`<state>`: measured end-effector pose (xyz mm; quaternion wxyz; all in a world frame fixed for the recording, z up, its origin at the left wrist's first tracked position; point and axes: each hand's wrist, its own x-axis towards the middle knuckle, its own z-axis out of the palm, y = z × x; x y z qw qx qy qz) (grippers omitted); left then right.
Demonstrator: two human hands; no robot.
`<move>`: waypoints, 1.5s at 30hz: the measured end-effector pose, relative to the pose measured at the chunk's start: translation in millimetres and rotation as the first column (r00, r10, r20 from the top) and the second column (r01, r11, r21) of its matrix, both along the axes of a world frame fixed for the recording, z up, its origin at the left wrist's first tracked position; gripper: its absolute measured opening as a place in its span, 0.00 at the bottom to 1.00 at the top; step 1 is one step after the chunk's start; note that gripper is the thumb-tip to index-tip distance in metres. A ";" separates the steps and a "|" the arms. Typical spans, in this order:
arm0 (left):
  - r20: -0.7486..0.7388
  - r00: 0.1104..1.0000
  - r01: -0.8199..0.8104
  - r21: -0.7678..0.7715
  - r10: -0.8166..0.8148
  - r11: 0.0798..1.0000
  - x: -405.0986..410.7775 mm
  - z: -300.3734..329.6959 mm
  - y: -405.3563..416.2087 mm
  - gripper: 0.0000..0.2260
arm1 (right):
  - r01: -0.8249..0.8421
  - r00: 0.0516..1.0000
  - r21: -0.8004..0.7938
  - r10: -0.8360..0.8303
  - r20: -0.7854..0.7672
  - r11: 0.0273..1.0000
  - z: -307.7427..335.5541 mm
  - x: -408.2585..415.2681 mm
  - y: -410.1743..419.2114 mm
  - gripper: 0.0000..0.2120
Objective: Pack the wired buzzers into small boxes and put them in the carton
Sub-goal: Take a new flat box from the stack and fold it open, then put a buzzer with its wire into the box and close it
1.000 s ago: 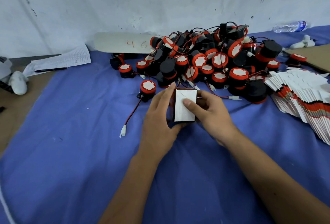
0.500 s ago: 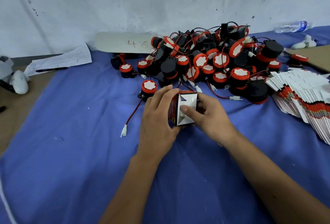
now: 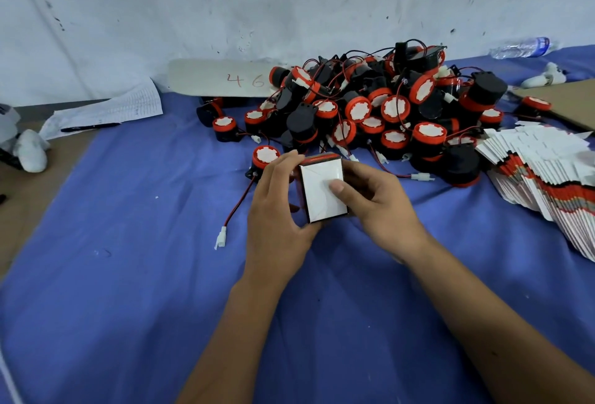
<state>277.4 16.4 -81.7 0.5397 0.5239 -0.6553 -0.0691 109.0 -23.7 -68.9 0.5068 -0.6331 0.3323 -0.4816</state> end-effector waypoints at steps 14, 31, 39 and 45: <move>-0.429 0.899 0.220 0.269 -0.088 0.938 12.9 6.1 2.7 0.25 | -0.116 0.762 -0.711 -0.397 -0.512 0.694 0.4 -1.7 3.7 0.17; -0.391 0.909 -0.002 0.340 0.144 0.940 6.3 3.0 -0.9 0.15 | 0.161 0.775 -0.626 -0.491 -0.399 0.763 7.8 10.8 18.4 0.06; -0.295 0.859 -0.309 0.354 0.419 0.883 12.8 8.6 3.6 0.11 | 0.245 0.960 -0.225 -0.269 -0.082 0.943 14.4 26.3 17.1 0.12; -0.284 0.695 -0.602 0.272 0.661 0.750 44.3 17.8 5.6 0.16 | 0.273 0.762 -0.272 -0.379 -0.525 0.923 17.0 71.4 -40.3 0.12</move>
